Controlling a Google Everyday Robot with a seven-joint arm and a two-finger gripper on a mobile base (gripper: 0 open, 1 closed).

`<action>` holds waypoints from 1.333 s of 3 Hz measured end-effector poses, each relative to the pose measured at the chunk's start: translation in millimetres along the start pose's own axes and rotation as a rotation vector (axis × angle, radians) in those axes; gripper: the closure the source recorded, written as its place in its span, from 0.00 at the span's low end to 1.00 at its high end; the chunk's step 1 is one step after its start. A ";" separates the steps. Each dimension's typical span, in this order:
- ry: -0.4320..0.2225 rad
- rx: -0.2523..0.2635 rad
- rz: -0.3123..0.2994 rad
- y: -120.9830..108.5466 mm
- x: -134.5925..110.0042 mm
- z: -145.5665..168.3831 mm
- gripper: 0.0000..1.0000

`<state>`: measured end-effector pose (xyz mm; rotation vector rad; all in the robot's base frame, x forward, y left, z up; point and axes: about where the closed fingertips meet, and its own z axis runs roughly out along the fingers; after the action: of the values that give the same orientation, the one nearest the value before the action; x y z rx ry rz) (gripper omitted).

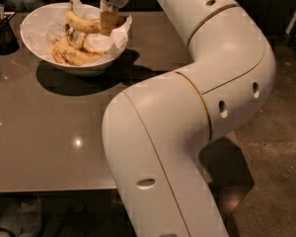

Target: Pick banana from white bowl

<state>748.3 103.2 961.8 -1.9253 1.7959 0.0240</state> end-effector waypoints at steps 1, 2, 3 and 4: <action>0.011 -0.054 0.083 26.9 3.3 -16.3 1.00; 0.012 -0.058 0.088 28.6 4.6 -13.0 1.00; 0.012 -0.058 0.088 28.6 4.6 -13.0 1.00; -0.011 -0.079 0.101 46.3 9.1 -18.9 1.00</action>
Offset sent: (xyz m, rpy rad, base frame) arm -0.0249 -0.0075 0.0033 0.0075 0.0685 -0.0479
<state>699.9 87.7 959.3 -1.8821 1.9098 0.1414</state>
